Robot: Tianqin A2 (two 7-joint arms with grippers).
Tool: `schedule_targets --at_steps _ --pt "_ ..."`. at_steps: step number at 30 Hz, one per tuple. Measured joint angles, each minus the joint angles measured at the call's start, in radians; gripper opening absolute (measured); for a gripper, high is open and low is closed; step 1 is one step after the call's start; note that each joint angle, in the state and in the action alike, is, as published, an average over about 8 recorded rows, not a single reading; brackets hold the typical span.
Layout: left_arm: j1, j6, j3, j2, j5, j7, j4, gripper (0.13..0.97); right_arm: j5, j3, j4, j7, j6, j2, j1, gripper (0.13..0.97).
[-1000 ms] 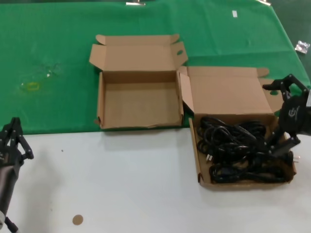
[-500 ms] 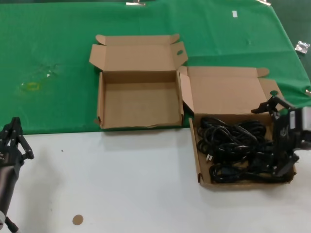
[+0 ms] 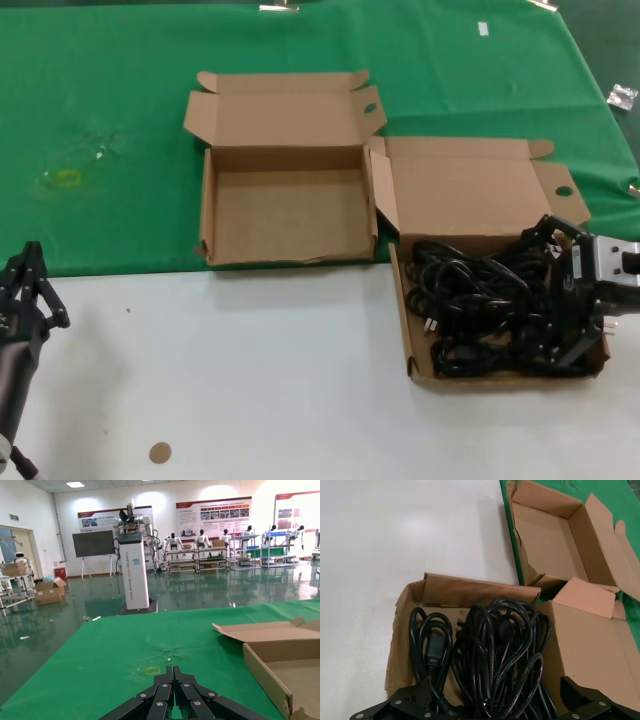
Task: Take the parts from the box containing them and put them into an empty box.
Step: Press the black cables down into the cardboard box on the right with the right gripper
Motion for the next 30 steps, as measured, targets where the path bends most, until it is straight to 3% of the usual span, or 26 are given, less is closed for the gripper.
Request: schedule_targets --at_steps 12,20,24,30 --pt "0.000 0.000 0.000 0.000 0.000 0.000 0.000 0.152 -0.050 0.000 -0.049 -0.023 0.008 -0.045 0.012 0.839" --pt "0.000 0.000 0.000 0.000 0.000 0.000 0.000 0.152 -0.067 0.005 -0.057 -0.036 0.017 -0.060 0.012 0.668" --pt "0.000 0.000 0.000 0.000 0.000 0.000 0.000 0.152 -0.071 0.008 -0.060 -0.041 0.018 -0.065 0.013 0.668" --pt "0.000 0.000 0.000 0.000 0.000 0.000 0.000 0.152 -0.073 0.013 -0.056 -0.043 0.016 -0.069 0.011 0.500"
